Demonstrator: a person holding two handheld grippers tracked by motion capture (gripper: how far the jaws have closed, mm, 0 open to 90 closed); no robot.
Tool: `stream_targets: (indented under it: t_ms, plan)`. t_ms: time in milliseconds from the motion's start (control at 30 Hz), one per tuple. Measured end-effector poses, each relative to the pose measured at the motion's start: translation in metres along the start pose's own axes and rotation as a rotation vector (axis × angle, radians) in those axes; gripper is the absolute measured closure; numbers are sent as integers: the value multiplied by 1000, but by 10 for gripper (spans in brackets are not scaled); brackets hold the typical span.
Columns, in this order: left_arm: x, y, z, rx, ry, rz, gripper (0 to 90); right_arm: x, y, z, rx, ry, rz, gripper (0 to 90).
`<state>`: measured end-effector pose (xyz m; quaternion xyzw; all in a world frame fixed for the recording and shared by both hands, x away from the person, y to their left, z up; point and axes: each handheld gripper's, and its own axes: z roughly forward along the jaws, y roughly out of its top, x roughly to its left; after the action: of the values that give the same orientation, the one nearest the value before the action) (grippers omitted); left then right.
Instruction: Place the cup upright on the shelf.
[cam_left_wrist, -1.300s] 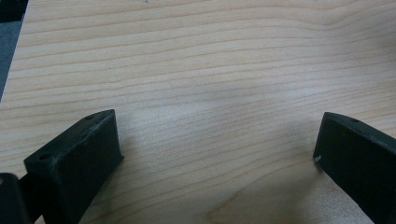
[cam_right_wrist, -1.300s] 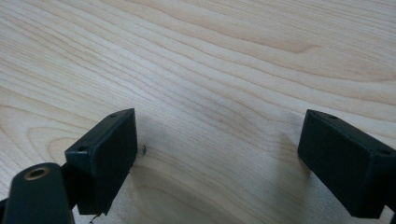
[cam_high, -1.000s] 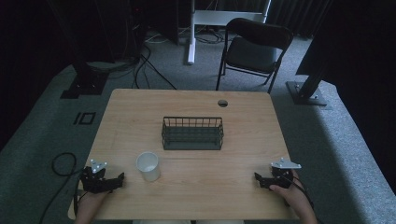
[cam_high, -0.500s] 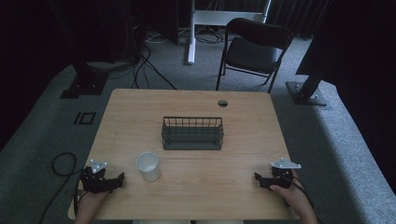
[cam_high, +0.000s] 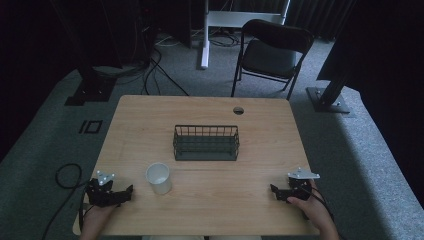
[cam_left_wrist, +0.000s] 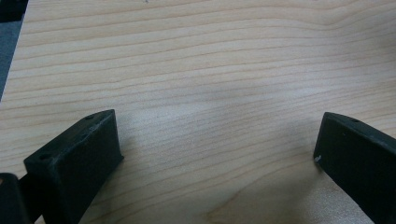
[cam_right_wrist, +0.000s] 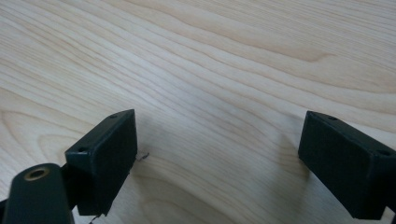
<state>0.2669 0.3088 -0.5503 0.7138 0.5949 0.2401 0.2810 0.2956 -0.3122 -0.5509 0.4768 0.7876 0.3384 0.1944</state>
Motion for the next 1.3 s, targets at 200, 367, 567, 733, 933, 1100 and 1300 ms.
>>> stream_targets:
  t_ms: [200, 367, 567, 733, 933, 1100, 1300]
  plan:
    - [0, 0, 0, 1, 0, 1, 7, 4, 7, 1, -27, 16, -4, 114]
    - [0, 0, 0, 0, 0, 0, 7, 10, 14, 0, -50, 35, -10, 114]
    - [0, 0, 0, 0, 0, 0, 7, 17, 23, 0, -78, 65, -24, 114]
    - [0, 0, 0, 0, 0, 0, 7, 23, 28, 1, -89, 91, -37, 114]
    - [0, 0, 0, 0, 0, 0, 7, 32, 35, 2, -110, 135, -51, 115]
    - [0, 0, 0, 0, 0, 0, 7, 41, 41, 4, -121, 155, -70, 115]
    - [0, 0, 0, 0, 0, 0, 7, 56, 48, 11, -127, 196, -109, 126]
